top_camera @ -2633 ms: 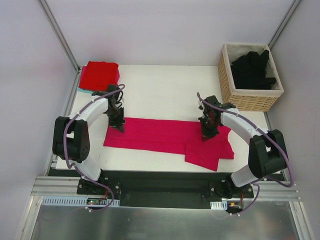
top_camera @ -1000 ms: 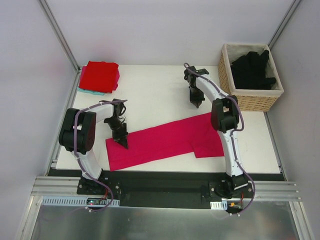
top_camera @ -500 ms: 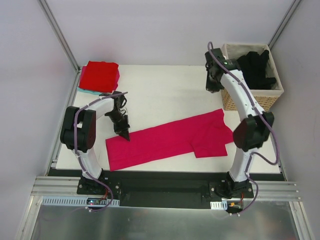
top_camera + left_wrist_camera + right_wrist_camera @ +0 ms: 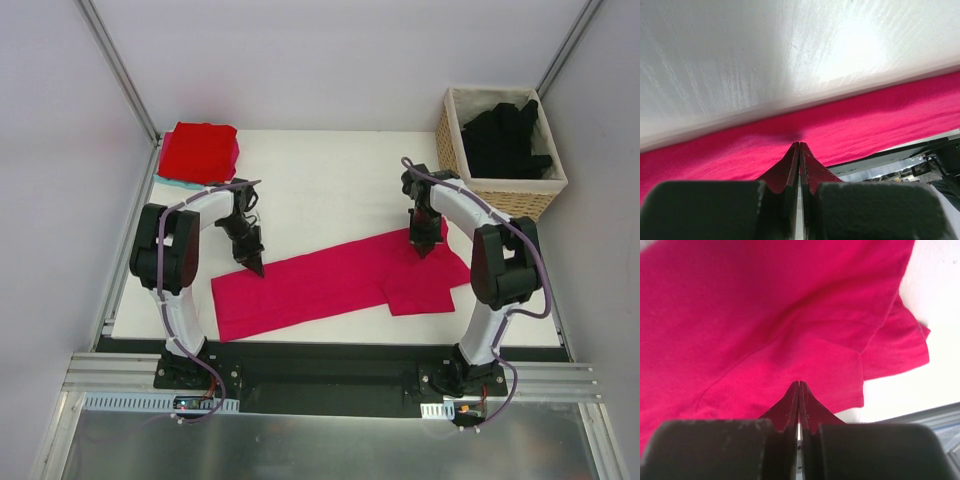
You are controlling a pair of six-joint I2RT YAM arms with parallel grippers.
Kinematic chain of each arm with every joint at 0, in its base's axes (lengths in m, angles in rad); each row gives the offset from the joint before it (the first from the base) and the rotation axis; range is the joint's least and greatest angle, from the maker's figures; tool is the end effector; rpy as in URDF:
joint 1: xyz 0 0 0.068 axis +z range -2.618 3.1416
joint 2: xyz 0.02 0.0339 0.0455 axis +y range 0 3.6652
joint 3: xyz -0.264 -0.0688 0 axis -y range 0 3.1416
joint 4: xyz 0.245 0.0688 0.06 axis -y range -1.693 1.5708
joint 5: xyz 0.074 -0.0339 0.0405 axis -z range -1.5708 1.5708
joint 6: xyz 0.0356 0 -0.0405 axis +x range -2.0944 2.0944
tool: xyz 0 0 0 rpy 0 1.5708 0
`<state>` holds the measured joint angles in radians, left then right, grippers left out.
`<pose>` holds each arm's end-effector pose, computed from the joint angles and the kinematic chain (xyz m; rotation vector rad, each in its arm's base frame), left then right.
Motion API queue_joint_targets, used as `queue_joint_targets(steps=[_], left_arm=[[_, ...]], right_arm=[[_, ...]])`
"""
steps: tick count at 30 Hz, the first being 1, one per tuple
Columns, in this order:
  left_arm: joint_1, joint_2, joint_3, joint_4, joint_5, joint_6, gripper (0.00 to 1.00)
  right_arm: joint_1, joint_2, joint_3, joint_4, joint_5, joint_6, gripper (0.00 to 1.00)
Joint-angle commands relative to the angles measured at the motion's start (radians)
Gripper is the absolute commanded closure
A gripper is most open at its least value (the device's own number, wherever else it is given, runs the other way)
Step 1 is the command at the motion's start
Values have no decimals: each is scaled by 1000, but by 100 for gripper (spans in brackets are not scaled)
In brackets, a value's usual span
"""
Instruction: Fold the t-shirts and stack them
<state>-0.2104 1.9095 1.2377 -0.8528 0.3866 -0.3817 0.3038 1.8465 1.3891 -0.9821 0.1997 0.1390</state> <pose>0.3314 -0.0845 0.1501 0.2445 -3.0067 0.5851 0.3384 0.0987 0.2052 -0.2242 2.9516 -0.2466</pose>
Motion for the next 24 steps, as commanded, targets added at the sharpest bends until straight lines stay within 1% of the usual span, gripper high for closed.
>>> queue_joint_targets(steps=[1,2,4,9,16,22,24], left_arm=[[-9,13,23,-26,-2,10,100],[-9,14,22,-25,-5,9,100],[-9,22,17,-17,-11,9,100],[-9,10,-30,66,-57,-16,100],[-9,16,-80,169,-63,-72,100],[-9,25,-113,176,-42,-79,100],[-9,11,-139,175,-38,-79,100]], right_arm=[[4,17,-22,60,-3,13,99],[6,35,-28,94,-3,13,99],[4,104,-19,96,-16,17,99],[8,125,-33,141,-55,54,99],[6,171,33,103,-52,30,99],[-6,206,88,88,-49,10,99],[-11,236,160,60,-43,-7,99]])
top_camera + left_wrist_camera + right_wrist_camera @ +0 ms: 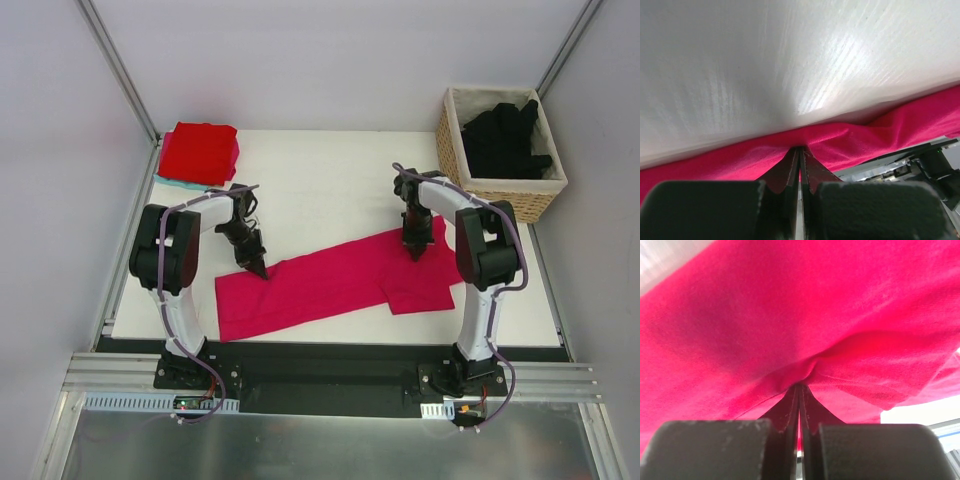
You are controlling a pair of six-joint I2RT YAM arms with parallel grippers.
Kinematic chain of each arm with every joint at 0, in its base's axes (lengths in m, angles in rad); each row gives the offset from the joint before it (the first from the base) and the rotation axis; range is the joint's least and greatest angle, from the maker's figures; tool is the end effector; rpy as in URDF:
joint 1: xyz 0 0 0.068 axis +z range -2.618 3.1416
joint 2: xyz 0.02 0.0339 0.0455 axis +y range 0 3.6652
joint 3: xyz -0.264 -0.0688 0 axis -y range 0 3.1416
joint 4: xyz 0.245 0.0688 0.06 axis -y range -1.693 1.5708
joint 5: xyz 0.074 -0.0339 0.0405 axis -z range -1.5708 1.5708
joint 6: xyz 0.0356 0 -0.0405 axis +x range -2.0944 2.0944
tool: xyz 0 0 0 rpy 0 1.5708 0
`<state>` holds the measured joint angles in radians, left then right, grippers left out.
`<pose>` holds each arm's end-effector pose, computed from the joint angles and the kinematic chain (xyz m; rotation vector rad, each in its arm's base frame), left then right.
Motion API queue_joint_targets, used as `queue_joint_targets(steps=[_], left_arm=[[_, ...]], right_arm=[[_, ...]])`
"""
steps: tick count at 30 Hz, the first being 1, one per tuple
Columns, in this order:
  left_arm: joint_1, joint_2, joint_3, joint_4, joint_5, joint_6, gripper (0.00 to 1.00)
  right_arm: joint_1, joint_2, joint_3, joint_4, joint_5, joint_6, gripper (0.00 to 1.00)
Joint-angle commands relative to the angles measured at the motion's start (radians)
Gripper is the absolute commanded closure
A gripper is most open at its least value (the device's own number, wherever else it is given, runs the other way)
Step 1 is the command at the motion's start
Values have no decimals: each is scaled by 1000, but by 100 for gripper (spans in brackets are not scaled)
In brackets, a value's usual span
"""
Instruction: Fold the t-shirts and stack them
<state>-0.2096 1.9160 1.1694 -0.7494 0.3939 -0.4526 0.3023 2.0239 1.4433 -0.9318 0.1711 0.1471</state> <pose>0.3277 -0.0837 0.1330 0.3440 -3.0038 0.6073 0.3643 0.1073 0.1577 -0.2279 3.0292 -0.2342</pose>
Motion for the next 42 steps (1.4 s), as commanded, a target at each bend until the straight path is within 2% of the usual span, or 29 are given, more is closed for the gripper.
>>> queue_joint_targets(steps=[1,6,10,14,17,26,35,42], left_arm=[[-10,-11,-79,70,-44,-5,100],[-10,-64,-105,12,-27,12,100],[-10,-81,-94,-25,-23,22,100],[-10,-57,-83,-25,-1,15,100],[-16,-28,-70,-10,16,6,100],[-111,74,21,13,86,-24,100],[-220,164,79,38,154,-63,100],[-243,121,75,12,194,-77,100]], right_arm=[[-17,93,135,-10,-13,-21,99],[-37,203,326,-53,-22,-32,99],[-46,323,597,-123,-53,-47,99],[-51,429,789,-156,-111,-46,99],[-51,482,863,-156,-148,-29,99],[-51,518,855,51,-357,45,99],[-51,562,897,274,-394,186,99],[-49,599,899,508,-430,339,99]])
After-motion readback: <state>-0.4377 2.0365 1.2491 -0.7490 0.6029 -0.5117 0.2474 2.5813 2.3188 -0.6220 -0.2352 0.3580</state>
